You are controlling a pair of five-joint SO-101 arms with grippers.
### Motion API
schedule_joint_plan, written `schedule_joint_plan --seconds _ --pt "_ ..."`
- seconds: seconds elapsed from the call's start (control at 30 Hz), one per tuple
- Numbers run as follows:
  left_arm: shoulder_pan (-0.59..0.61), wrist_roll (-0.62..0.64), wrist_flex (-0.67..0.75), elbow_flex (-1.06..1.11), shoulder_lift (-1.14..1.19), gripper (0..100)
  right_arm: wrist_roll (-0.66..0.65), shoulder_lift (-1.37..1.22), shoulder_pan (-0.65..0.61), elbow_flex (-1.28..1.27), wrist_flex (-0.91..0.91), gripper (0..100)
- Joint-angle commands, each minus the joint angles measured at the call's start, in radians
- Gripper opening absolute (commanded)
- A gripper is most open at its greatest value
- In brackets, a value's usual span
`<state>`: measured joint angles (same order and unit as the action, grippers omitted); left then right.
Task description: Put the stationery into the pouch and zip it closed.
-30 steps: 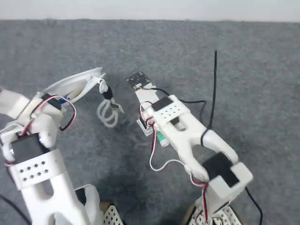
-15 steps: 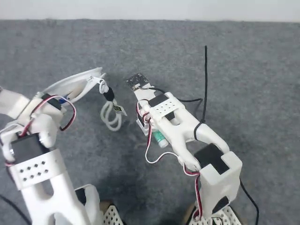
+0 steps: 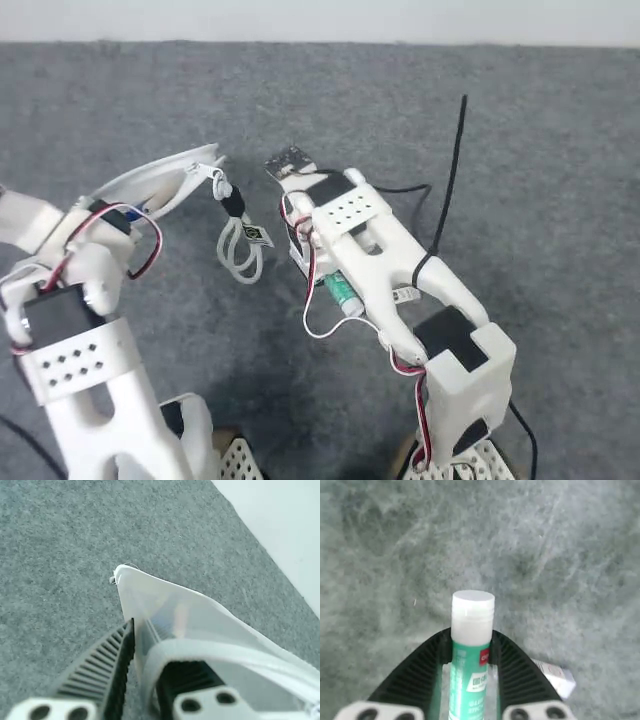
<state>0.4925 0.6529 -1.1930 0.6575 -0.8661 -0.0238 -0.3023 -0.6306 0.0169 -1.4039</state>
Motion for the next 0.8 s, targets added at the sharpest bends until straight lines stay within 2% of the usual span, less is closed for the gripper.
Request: schedule_joint_plan --seconds 0.0,0.17,0.37,0.5,0.57,0.77 --pt "0.003 0.020 0.038 -0.038 -0.048 1 0.006 0.018 0.007 0.180 -0.177 0.7" --pt "0.002 0.020 0.037 -0.038 -0.048 1 0.011 0.018 0.007 0.253 -0.283 0.7" --pt "0.000 0.020 0.037 -0.038 -0.048 1 0.017 0.019 0.007 0.281 -0.292 0.7" --pt "-0.002 0.020 0.037 -0.038 -0.052 1 0.143 0.058 0.007 0.296 -0.295 0.7" --pt "-0.005 0.020 0.037 -0.038 -0.052 1 0.155 0.085 0.007 0.296 -0.323 0.7" --pt "-0.104 0.015 -0.002 -0.044 -0.054 1 0.157 0.157 0.010 0.295 -0.360 0.7"
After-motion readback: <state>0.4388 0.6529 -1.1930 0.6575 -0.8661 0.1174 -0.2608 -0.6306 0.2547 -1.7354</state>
